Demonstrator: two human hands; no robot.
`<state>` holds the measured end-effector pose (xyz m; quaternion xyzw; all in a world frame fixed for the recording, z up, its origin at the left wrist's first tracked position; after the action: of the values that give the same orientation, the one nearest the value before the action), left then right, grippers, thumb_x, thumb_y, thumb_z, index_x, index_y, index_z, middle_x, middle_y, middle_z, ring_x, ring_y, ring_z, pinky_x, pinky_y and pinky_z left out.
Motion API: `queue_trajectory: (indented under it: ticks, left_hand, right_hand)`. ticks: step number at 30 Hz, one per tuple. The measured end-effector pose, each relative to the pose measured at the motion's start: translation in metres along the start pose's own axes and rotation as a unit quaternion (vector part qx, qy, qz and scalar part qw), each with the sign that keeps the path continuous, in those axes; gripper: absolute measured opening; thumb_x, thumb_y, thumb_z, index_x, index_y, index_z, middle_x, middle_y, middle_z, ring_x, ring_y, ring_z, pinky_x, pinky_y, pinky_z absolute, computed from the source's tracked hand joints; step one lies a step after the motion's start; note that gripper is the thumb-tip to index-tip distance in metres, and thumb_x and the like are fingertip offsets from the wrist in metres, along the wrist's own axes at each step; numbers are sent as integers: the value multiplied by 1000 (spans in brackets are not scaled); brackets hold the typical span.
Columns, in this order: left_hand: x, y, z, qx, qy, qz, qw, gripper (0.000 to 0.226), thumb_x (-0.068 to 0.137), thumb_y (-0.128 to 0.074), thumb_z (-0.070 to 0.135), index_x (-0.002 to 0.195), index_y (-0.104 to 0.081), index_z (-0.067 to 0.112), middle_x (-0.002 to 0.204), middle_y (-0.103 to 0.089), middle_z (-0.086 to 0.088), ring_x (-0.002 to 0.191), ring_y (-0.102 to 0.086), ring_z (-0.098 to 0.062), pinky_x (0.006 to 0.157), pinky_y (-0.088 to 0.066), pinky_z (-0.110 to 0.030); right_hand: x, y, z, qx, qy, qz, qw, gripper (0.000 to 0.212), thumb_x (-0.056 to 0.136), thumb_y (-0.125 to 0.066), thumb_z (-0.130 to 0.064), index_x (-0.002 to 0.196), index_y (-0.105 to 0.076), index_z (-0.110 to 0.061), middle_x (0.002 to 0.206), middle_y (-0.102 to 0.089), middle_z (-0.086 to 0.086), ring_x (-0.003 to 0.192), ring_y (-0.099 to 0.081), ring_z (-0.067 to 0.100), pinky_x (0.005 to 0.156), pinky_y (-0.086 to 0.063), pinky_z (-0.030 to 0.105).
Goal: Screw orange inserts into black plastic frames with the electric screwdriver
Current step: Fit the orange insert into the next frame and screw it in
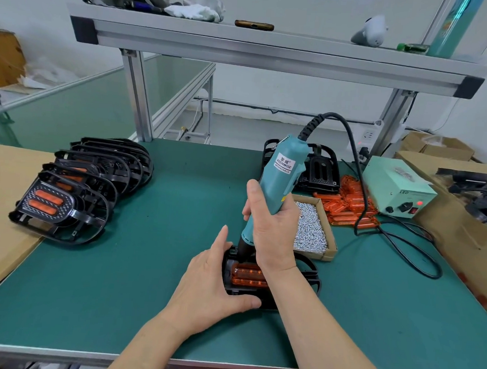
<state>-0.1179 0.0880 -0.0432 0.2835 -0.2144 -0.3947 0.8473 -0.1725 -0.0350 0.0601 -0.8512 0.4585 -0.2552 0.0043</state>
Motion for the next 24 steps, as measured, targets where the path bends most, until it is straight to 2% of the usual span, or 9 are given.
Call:
queue_trajectory:
  ticks: [5,8,11,14,17,20,24]
  left_hand:
    - [0,1,2,-3,-8,3,1000,141,50,-79,73,156,4,34,138,-43,31,129,-43,-2,107,-40,-31]
    - [1,1,3,-4,-13,3,1000,141,50,-79,73,157,2,33,137,-46,29,127,-46,-2,106,-41,-31]
    - [1,1,3,-5,-15,4,1000,140,50,-79,73,157,2,33,135,-47,31,122,-48,1,100,-43,-26]
    - [1,0,0,-2,-10,9,1000,140,49,-77,76,156,5,36,134,-44,35,122,-43,5,97,-39,-21]
    - [2,-1,-3,1,-1,9,1000,141,47,-76,79,155,6,39,142,-42,29,130,-39,1,103,-37,-24]
    - [2,-2,-5,5,6,8,1000,142,46,-76,80,154,6,41,143,-42,27,132,-40,-2,107,-38,-28]
    - [2,-2,-7,4,11,8,1000,141,45,-75,83,153,8,43,143,-41,28,132,-38,-1,104,-36,-23]
  right_hand:
    - [-5,-5,-3,-17,15,-15,1000,35,85,-72,-40,77,-58,-9,59,-57,3,54,-54,15,59,-47,24]
    - [-7,-6,-4,-29,20,-11,999,40,84,-72,-43,80,-59,-6,62,-58,13,56,-54,22,59,-49,35]
    - [-8,-5,-6,-38,24,-4,999,35,83,-73,-43,79,-60,-11,64,-58,15,58,-53,32,60,-49,43]
    - [-7,-2,-4,-36,17,20,999,23,83,-74,-42,74,-60,-26,61,-56,7,55,-52,24,57,-48,36]
    - [-2,6,1,-26,-7,63,998,21,81,-73,-44,69,-59,-36,56,-56,-2,51,-52,16,54,-46,26]
    - [3,10,7,-8,-31,77,997,23,79,-73,-44,75,-57,-28,55,-55,-3,49,-52,13,52,-45,21]
    - [1,8,6,7,-17,49,999,27,82,-73,-38,78,-54,-19,55,-54,-2,49,-51,12,52,-45,20]
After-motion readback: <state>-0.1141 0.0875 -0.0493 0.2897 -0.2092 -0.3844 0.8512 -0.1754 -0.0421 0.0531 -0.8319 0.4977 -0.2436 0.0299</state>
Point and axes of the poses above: each hand's wrist, its own x-axis towards the middle knuckle, its own y-axis out of the back of the hand, z = x × y, the point moved 10 cm from there along x, towards the middle knuckle
